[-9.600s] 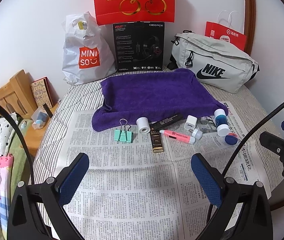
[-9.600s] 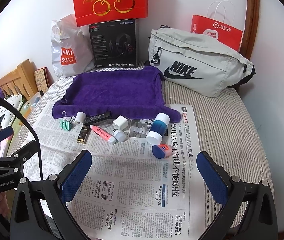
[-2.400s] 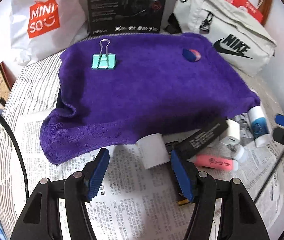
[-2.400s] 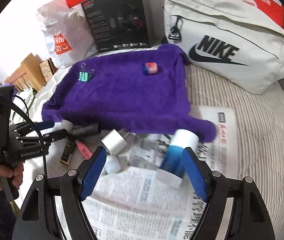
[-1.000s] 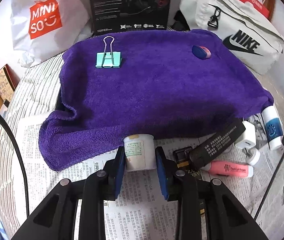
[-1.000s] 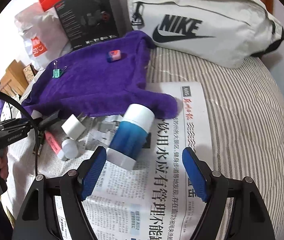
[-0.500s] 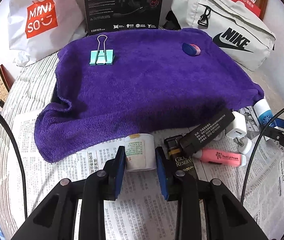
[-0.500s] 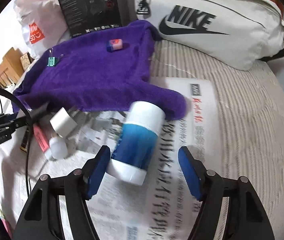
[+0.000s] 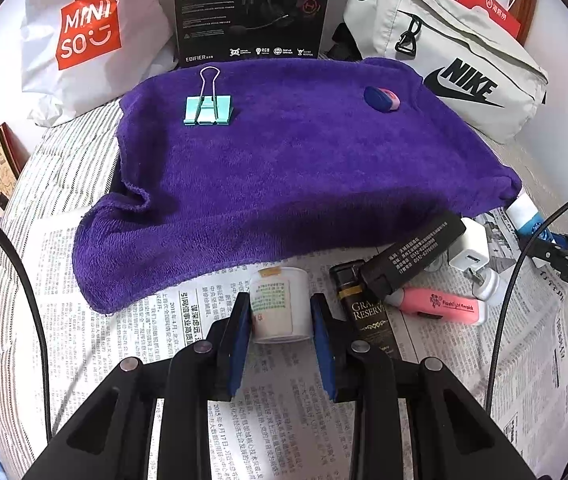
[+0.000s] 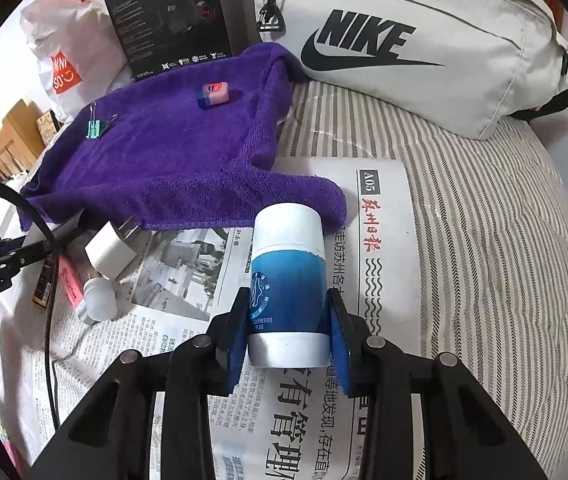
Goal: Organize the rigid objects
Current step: 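Grasp the white tape roll with the left tool while the right tool grasps the lotion bottle, then lift the tape roll and lotion bottle and carry both over the purple towel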
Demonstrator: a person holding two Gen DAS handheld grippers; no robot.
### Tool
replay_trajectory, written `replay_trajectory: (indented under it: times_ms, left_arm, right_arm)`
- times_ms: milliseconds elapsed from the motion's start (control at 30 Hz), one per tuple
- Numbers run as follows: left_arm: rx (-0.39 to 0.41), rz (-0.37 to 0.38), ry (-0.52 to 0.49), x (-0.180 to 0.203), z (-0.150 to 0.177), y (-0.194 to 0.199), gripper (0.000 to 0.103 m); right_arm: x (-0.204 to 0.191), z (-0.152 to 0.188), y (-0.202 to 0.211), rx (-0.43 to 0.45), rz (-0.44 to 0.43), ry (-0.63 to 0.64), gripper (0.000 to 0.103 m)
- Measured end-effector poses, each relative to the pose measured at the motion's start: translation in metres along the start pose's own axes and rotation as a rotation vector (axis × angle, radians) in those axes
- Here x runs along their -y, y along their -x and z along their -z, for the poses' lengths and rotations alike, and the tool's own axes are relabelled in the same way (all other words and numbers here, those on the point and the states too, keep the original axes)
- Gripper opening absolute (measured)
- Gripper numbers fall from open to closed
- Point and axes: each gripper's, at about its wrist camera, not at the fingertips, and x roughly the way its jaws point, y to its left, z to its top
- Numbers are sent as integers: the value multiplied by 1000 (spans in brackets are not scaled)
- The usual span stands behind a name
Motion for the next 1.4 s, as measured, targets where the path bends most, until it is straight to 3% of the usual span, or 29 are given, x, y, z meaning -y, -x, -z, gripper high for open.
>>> replay_trajectory:
  times_ms: [367, 900, 1167, 1400]
  left_arm:
    - [7, 8, -12, 1, -4, -2, 28]
    - [31, 69, -10, -8, 1, 23, 27]
    - [-2, 62, -14, -7, 3, 7, 27]
    - [-10, -12, -63, 1, -6, -3, 28]
  right_arm:
    - [-5, -5, -7, 24, 31, 22, 36]
    - [-13, 10, 9, 10, -94, -17, 36]
    - [-23, 11, 2, -16, -90, 12, 36]
    - [-28, 10, -1, -11, -61, 42, 37]
